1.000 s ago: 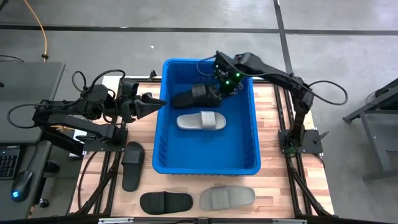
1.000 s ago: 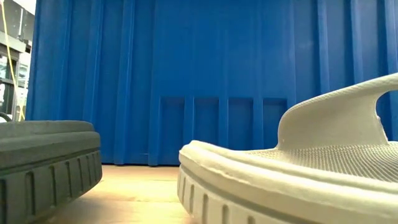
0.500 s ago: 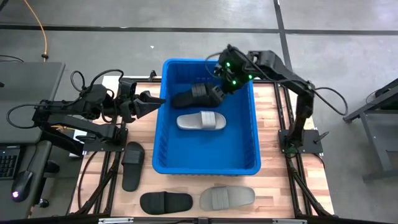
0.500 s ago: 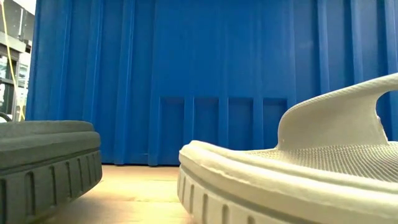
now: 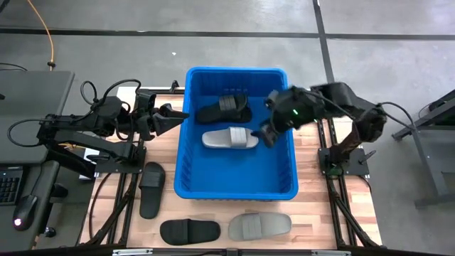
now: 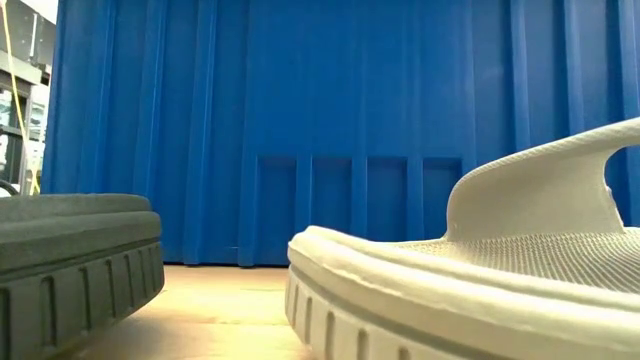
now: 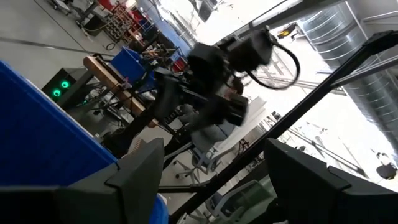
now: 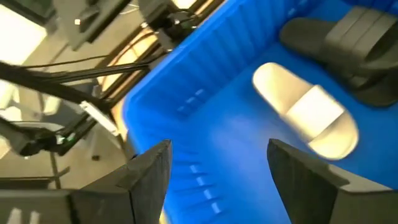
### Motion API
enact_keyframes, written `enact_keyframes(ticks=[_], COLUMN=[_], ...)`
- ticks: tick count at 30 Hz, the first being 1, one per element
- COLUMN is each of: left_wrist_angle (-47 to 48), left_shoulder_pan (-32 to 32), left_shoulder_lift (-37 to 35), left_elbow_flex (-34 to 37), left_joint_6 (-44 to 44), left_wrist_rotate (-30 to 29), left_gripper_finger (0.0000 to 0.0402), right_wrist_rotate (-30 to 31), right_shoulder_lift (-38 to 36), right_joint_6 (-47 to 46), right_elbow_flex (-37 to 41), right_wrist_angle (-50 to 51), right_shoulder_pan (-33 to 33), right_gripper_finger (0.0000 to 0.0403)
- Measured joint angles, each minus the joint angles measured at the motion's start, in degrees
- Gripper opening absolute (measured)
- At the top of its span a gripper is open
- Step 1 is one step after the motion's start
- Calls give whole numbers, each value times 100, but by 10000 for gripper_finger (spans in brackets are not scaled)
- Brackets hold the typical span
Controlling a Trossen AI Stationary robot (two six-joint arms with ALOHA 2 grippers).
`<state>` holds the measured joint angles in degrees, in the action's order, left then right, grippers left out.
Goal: Pick and place slides into bin
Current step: Put the white slipper into the bin
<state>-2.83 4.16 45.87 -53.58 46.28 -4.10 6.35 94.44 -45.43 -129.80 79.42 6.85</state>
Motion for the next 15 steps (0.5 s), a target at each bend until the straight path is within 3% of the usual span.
enact_keyframes(ticks=[15], left_wrist_angle=[-7], left_shoulder_pan=[-4], left_shoulder_lift=[4], left_elbow_flex=[0], left_joint_6=[-84], left_wrist_rotate=[-173], left_gripper_finger=[264], right_wrist_rotate=[1484], right_shoulder_lift=[-161], right_joint_6=[-1747], right_elbow_flex=[54], right_wrist_angle=[165], right_shoulder_pan=[3031], right_gripper_finger=[252])
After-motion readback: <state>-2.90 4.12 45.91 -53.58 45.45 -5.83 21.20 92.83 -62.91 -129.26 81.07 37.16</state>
